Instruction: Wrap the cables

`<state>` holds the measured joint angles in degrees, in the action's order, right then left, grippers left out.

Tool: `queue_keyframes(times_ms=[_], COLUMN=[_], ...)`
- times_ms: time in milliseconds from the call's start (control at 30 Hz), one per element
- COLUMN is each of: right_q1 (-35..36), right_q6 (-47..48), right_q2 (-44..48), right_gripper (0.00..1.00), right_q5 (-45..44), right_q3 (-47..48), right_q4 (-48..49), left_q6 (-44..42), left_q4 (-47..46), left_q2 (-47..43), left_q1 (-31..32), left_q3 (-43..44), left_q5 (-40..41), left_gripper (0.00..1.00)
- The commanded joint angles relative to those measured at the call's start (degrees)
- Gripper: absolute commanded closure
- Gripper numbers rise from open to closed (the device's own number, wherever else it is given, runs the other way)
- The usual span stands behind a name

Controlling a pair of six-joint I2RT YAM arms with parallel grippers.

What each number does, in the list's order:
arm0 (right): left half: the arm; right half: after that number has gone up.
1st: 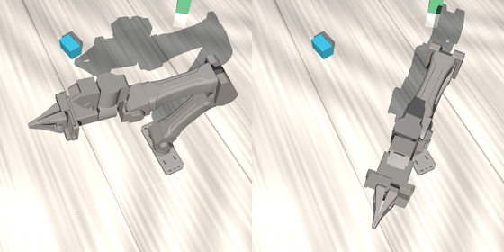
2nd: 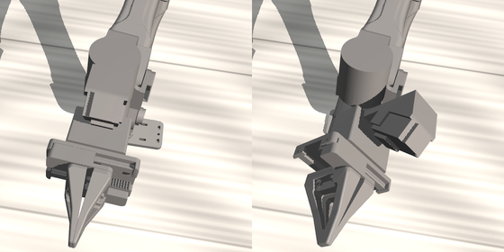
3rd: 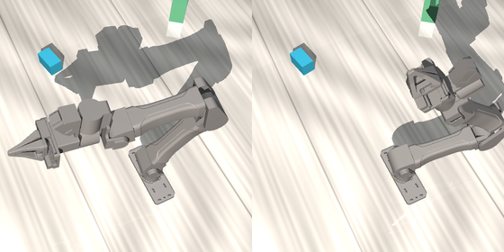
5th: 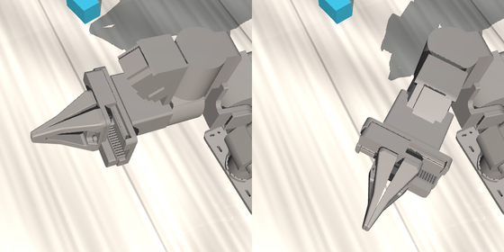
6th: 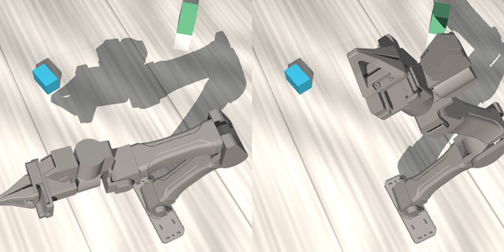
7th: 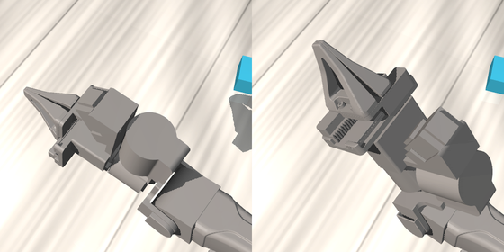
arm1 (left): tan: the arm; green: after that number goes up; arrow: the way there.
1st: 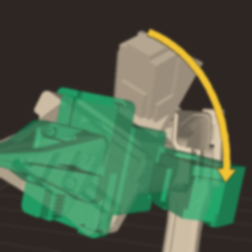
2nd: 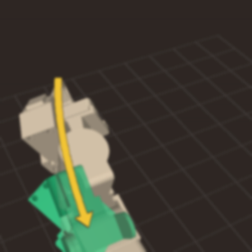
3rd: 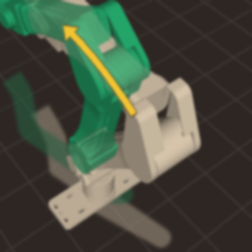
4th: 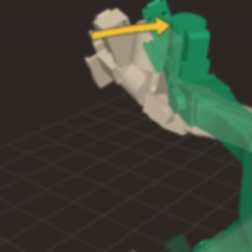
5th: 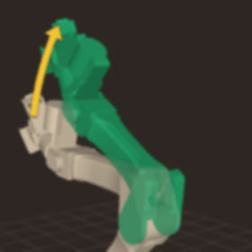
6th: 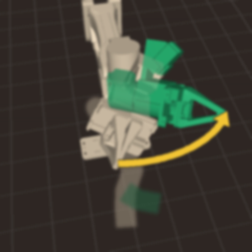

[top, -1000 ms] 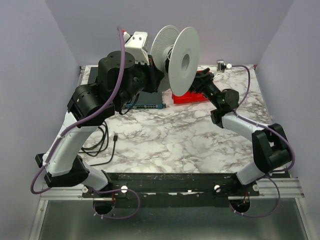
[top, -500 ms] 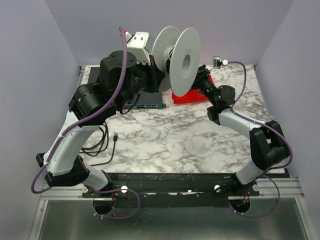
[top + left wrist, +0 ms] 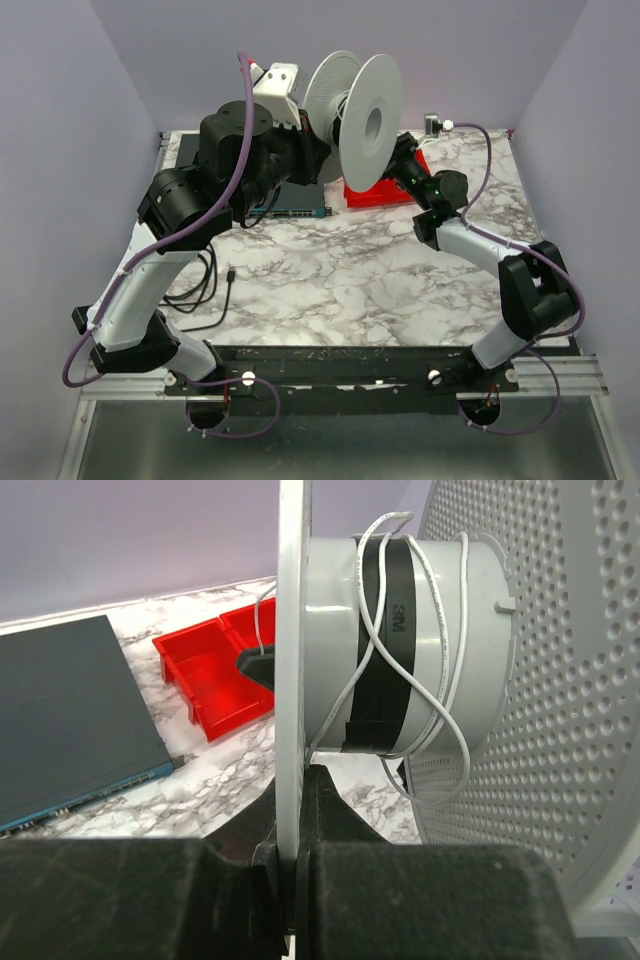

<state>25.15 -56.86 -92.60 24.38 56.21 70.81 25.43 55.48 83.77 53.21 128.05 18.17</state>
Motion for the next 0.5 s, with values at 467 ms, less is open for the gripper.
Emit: queue_keyframes(times_ms=[467], right_q1=[3.85], right_q6=[12.21], right_q2=[14.16], right_gripper=[0.99], right_q5=[-9.16], right_q3=[-8.01], right_q4=[-24.21], left_q6=[0.63], left_q4=[-7.99], left_q2=[-0.77], left_q1=[-1.86], left_q3=[0.44], left_q5=[6.94], left_gripper=[1.0])
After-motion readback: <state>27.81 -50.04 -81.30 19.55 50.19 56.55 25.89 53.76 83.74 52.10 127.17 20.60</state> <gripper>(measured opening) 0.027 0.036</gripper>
